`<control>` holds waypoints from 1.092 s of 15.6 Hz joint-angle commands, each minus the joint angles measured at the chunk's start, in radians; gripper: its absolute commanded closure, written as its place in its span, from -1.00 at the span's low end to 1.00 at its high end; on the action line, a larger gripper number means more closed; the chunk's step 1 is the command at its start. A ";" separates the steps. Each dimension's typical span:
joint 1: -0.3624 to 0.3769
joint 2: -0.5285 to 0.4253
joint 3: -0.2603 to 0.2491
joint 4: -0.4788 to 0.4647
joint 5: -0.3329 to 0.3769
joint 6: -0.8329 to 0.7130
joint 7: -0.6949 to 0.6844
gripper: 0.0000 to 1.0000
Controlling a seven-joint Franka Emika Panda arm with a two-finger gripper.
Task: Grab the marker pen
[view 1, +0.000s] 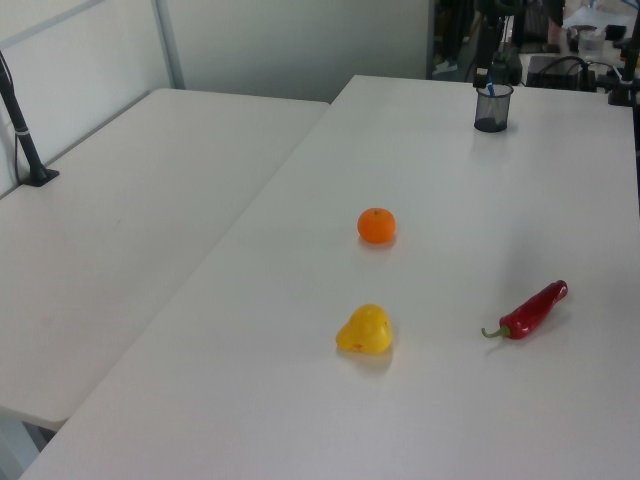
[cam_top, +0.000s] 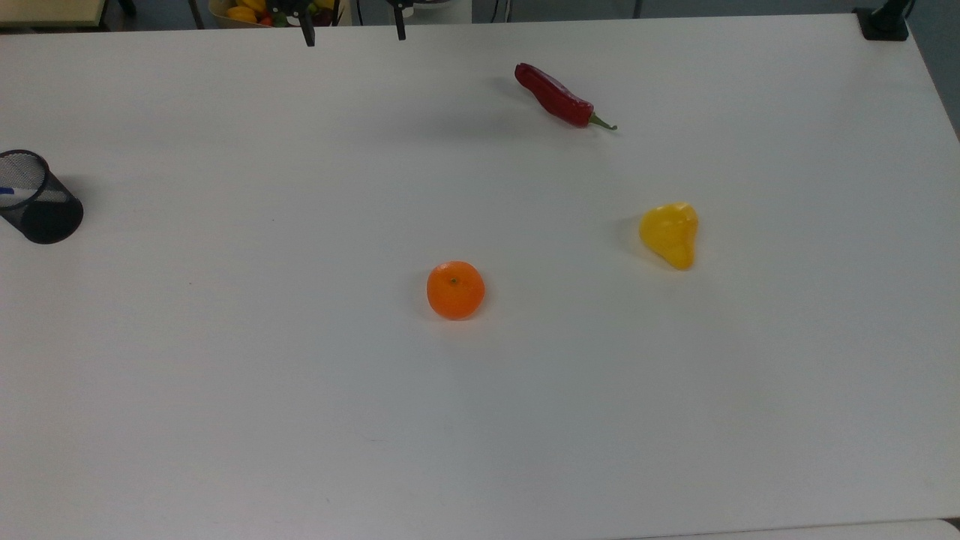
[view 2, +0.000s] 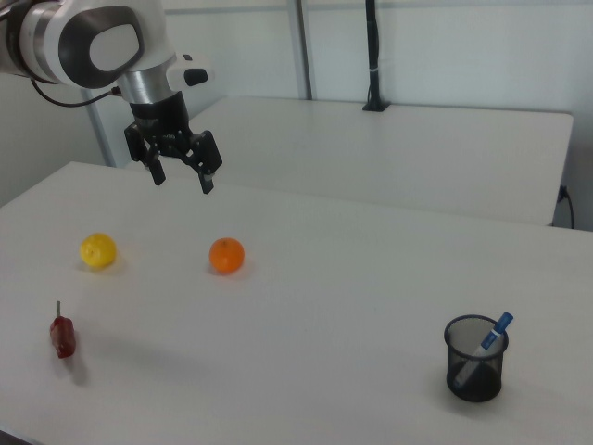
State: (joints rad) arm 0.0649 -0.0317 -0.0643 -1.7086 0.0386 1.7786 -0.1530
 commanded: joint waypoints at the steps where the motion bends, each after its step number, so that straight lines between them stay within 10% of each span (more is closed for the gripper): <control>1: 0.009 -0.008 -0.018 -0.014 -0.002 -0.027 -0.005 -1.00; 17: -0.051 0.016 -0.019 -0.003 -0.002 0.007 -0.010 -1.00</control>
State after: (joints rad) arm 0.0519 -0.0240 -0.0774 -1.7157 0.0386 1.7647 -0.1529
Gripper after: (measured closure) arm 0.000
